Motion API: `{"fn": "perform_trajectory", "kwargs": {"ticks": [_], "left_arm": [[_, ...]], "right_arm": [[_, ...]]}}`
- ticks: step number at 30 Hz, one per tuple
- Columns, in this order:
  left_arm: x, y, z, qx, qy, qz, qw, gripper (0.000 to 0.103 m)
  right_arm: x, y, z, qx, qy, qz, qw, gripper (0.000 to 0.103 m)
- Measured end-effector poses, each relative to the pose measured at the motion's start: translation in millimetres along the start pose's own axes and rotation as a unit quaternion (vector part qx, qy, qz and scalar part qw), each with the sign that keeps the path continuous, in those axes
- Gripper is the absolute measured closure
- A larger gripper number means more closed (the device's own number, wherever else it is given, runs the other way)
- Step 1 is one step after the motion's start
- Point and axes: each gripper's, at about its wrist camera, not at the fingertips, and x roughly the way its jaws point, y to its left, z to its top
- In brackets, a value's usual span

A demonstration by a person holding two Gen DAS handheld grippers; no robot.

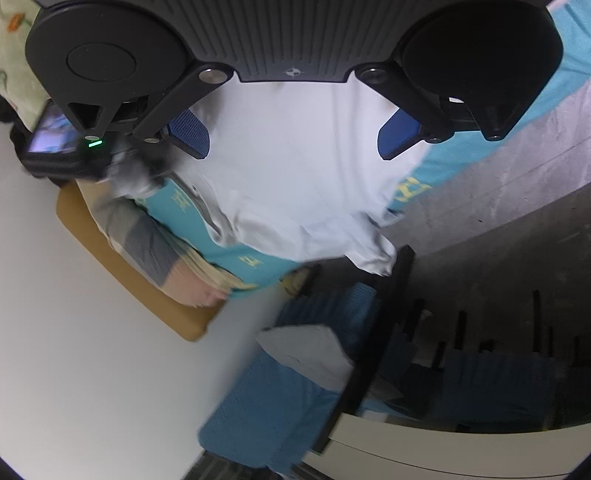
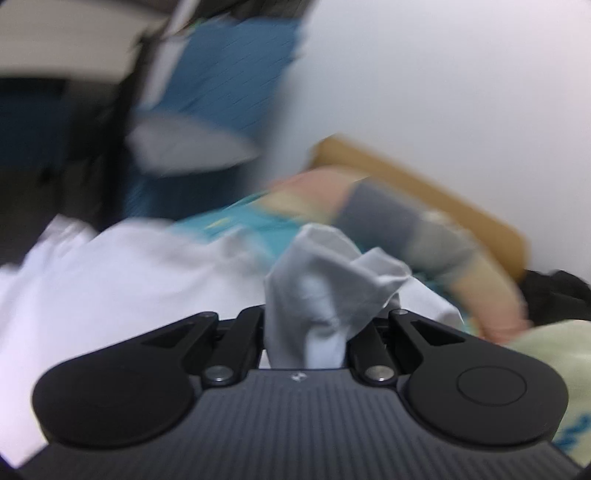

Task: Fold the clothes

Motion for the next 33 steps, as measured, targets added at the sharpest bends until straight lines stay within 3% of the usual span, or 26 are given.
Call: {"fn": "perform_trajectory", "kwargs": {"ticks": [2, 5, 6, 7, 9, 16, 20, 25, 30, 33], "left_arm": [[0.0, 9.1, 3.6, -0.008, -0.003, 0.009, 0.9999, 0.004], [1.5, 20.1, 7.0, -0.02, -0.001, 0.017, 0.9997, 0.005], [3.4, 21.8, 6.7, -0.023, 0.004, 0.015, 0.9996, 0.006], [5.0, 21.8, 6.1, -0.023, 0.008, 0.013, 0.9996, 0.006], [7.0, 18.9, 3.9, -0.014, 0.013, 0.008, 0.9998, 0.006], [2.5, -6.8, -16.3, 0.037, 0.037, -0.028, 0.9983, 0.007], [-8.3, -28.9, -40.1, 0.088, 0.079, -0.079, 0.9899, 0.014], [-25.4, -61.6, -90.7, 0.17, 0.165, -0.134, 0.9621, 0.023], [-46.0, -86.4, -147.0, 0.224, 0.259, -0.173, 0.9234, 0.032], [-50.4, -86.0, -179.4, 0.25, 0.296, -0.165, 0.907, 0.038]], "right_arm": [[11.8, 22.6, -4.6, -0.012, 0.027, 0.031, 0.999, 0.092], [17.1, 16.7, -5.7, 0.047, 0.058, 0.061, 0.995, 0.086], [11.1, 11.0, -7.6, 0.068, 0.063, 0.066, 0.993, 0.069], [-6.4, 2.5, -12.4, 0.087, 0.06, 0.067, 0.992, 0.041], [-41.3, -14.6, -21.9, 0.123, 0.055, 0.068, 0.989, 0.014], [-163.5, -74.3, -55.4, 0.25, 0.034, 0.071, 0.965, 0.014], [-233.4, -108.4, -74.6, 0.321, 0.022, 0.072, 0.944, 0.014], [-313.2, -127.9, -124.9, 0.382, -0.003, 0.051, 0.923, 0.014], [-328.4, -141.1, -145.0, 0.399, 0.006, 0.04, 0.916, 0.014], [-325.7, -147.4, -145.9, 0.39, -0.008, 0.044, 0.92, 0.014]]}}
